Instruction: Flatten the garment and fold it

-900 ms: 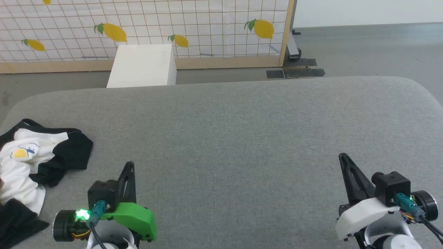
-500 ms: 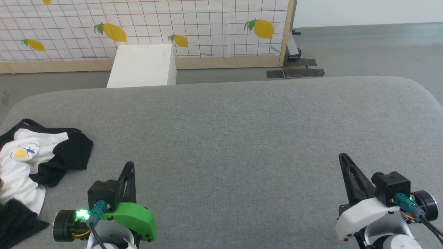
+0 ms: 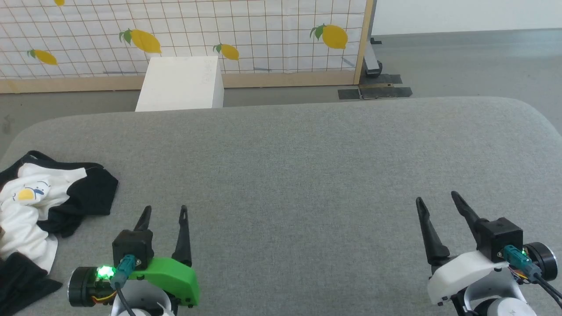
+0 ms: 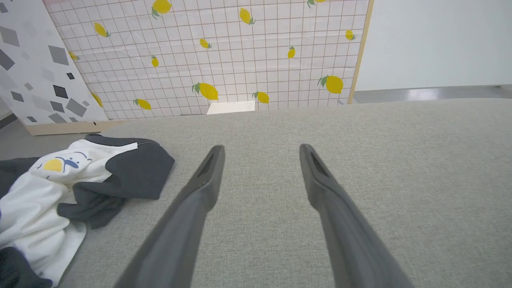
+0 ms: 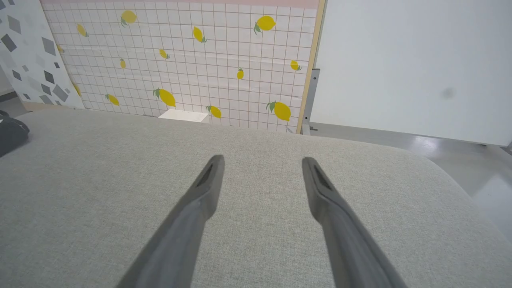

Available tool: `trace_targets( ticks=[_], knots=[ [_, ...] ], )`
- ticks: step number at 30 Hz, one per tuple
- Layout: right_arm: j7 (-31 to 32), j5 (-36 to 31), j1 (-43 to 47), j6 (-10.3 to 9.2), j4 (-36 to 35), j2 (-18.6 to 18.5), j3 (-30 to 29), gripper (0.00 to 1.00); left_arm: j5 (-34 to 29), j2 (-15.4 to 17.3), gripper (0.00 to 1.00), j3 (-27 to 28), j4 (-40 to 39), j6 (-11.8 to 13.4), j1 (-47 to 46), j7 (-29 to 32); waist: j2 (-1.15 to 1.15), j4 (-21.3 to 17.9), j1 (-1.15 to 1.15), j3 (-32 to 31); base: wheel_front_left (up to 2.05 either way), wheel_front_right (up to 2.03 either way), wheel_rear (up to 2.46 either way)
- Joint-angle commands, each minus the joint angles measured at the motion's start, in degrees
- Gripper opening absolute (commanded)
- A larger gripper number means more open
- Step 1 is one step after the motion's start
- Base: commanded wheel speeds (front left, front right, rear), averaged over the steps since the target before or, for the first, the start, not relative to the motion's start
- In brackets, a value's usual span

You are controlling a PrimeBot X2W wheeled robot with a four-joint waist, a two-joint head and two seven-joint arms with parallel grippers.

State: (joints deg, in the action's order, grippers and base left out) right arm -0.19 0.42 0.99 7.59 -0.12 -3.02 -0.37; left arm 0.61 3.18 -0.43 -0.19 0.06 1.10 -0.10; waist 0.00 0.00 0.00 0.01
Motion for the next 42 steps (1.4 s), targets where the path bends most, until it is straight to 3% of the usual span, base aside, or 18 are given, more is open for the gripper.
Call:
trace_targets(
  ticks=[1,25,42],
  knots=[
    [-0.5,0.3,0.2,0.00,-0.1,0.0,-0.5,1.00,0.0,0.0,1.00,0.0,0.0,0.1,0.2,-0.5,0.00,0.0,0.00,0.0,0.00,0.00,0.00],
    [-3.3,1.5,1.3,-0.02,-0.3,0.0,-4.6,1.00,0.3,-0.1,1.00,-0.6,-0.5,0.9,0.9,-3.3,0.00,0.5,0.00,0.2,0.00,0.00,0.00],
    [-5.3,0.8,1.7,-0.03,-0.7,0.0,-6.3,1.00,1.1,-0.1,1.00,-1.0,-1.0,1.9,1.1,-5.3,0.00,4.3,0.00,0.7,0.00,0.00,0.00]
  ],
)
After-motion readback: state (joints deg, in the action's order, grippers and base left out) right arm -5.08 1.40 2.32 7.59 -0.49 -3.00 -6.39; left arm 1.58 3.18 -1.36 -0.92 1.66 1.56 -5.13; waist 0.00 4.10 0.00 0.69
